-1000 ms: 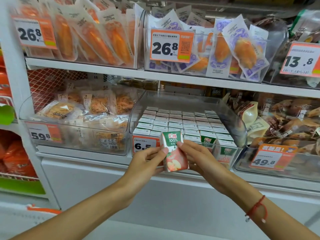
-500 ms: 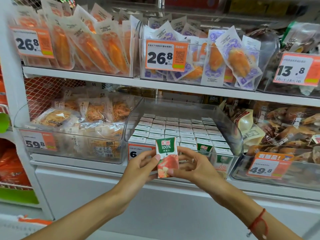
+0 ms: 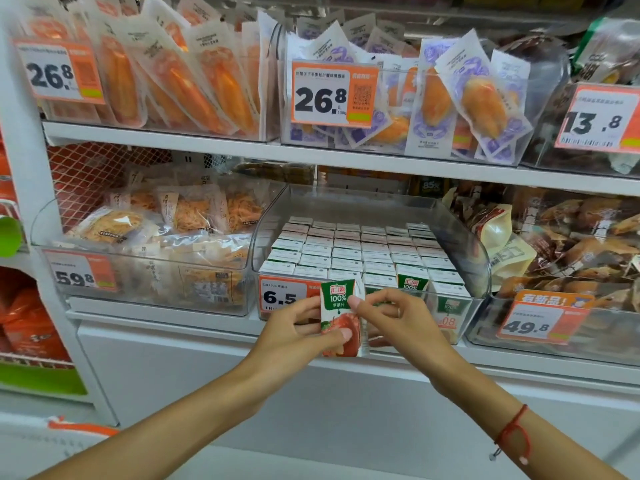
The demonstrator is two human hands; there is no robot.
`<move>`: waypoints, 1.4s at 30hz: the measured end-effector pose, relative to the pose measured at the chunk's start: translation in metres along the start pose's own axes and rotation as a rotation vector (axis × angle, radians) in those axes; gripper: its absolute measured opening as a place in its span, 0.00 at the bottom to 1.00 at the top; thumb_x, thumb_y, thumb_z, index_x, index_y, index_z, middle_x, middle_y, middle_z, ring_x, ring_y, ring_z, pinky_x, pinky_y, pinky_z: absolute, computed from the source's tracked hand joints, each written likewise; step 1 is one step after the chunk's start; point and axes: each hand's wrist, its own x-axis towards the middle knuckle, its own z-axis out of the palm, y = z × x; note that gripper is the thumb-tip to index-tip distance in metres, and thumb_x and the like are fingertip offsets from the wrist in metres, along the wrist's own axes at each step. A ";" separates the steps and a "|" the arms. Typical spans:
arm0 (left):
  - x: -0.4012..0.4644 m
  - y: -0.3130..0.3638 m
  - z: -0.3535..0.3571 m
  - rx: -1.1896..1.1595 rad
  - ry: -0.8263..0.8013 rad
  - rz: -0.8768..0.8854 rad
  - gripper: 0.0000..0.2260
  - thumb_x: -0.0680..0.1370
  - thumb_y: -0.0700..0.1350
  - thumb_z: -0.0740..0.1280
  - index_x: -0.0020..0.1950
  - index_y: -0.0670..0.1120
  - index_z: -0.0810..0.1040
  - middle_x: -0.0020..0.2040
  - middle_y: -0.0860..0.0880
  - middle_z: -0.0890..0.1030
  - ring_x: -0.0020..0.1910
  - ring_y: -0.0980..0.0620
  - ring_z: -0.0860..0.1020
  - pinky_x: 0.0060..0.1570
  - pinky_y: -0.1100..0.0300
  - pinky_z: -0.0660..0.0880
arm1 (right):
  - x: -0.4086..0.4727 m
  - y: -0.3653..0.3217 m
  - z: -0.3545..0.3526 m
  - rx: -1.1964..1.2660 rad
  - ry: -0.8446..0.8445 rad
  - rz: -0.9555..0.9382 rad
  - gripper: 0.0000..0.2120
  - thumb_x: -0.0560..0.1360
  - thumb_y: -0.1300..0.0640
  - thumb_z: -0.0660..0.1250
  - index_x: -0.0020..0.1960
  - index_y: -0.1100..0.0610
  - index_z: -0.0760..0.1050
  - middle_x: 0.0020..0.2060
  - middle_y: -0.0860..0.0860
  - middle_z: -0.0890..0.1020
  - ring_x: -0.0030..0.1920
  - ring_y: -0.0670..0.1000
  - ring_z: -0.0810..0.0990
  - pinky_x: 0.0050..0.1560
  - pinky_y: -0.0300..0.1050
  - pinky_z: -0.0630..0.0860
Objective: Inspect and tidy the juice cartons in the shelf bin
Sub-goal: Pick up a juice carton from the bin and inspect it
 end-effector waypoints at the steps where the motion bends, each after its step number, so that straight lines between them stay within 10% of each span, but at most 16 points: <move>1: 0.000 0.000 0.001 -0.004 0.000 0.003 0.19 0.72 0.41 0.76 0.60 0.56 0.79 0.53 0.59 0.81 0.45 0.69 0.81 0.38 0.75 0.74 | 0.000 -0.002 0.000 0.004 -0.002 0.000 0.26 0.63 0.36 0.71 0.48 0.56 0.79 0.37 0.52 0.86 0.40 0.51 0.85 0.43 0.43 0.82; 15: 0.010 0.000 -0.006 0.121 0.089 0.058 0.16 0.69 0.49 0.78 0.52 0.59 0.77 0.43 0.68 0.82 0.45 0.71 0.80 0.39 0.74 0.75 | -0.001 -0.011 -0.010 0.135 -0.155 0.047 0.18 0.64 0.46 0.75 0.48 0.55 0.83 0.42 0.50 0.87 0.43 0.47 0.86 0.39 0.33 0.79; 23: 0.012 0.005 -0.012 -0.098 -0.054 0.027 0.19 0.69 0.54 0.73 0.59 0.56 0.80 0.58 0.57 0.83 0.62 0.57 0.78 0.66 0.54 0.73 | -0.003 -0.015 -0.009 0.263 -0.433 0.050 0.19 0.72 0.55 0.73 0.62 0.50 0.78 0.56 0.49 0.84 0.58 0.48 0.82 0.54 0.35 0.78; 35: 0.009 0.005 -0.011 -0.140 -0.122 0.044 0.16 0.76 0.51 0.67 0.63 0.50 0.79 0.56 0.51 0.85 0.56 0.54 0.82 0.52 0.68 0.77 | -0.010 -0.023 -0.006 0.163 -0.360 -0.013 0.15 0.65 0.49 0.77 0.51 0.46 0.84 0.48 0.49 0.86 0.51 0.48 0.85 0.50 0.35 0.79; 42: 0.009 0.001 -0.004 -0.133 0.115 0.049 0.08 0.75 0.47 0.72 0.53 0.51 0.84 0.46 0.53 0.87 0.48 0.58 0.84 0.45 0.68 0.80 | -0.006 -0.013 0.006 -0.270 0.063 -0.198 0.20 0.60 0.45 0.81 0.49 0.45 0.81 0.37 0.41 0.83 0.38 0.41 0.81 0.39 0.33 0.77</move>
